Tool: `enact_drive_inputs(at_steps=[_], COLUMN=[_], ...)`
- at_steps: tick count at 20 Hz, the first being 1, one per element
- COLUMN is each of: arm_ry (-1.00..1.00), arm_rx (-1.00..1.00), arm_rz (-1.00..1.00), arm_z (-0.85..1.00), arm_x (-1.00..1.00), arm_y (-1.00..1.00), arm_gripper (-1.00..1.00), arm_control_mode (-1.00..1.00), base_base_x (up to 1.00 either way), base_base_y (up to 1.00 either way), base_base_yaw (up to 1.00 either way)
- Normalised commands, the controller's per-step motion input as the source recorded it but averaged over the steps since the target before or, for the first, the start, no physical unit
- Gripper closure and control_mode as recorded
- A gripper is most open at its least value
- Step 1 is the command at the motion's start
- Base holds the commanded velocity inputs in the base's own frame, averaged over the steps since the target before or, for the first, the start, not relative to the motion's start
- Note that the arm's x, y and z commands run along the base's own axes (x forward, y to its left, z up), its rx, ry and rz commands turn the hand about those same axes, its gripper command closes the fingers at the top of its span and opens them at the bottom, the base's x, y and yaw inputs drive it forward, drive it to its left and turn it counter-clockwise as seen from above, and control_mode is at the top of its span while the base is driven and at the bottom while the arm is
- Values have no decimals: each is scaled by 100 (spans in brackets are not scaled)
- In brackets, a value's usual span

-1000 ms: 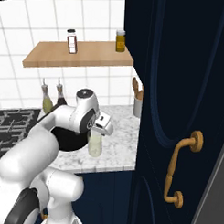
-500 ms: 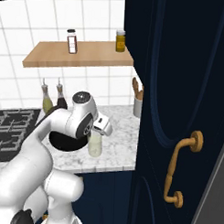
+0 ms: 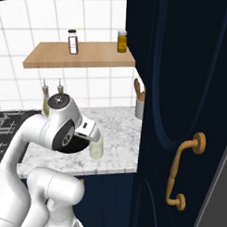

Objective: Grab a lemon wedge from the fridge and one ice cube from the ice bowl, and put them in the glass of lemonade.

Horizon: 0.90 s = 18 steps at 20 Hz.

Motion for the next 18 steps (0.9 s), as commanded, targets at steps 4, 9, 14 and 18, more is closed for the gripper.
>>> enact_drive_inputs(at_steps=[4,9,14,18], arm_ry=[17,1,0,0], arm_rx=[-2,2,0,0], arm_rz=[14,1,0,0], arm_z=[82,6,0,0], arm_x=[-89,-75,0,-28], arm_y=[51,15,0,2], arm_gripper=[-100,-100,-100,-100], arm_control_mode=[-100,-100,-100,100], base_base_x=[0,0,0,-50], base_base_y=[0,0,0,14], base_base_yaw=[0,0,0,0])
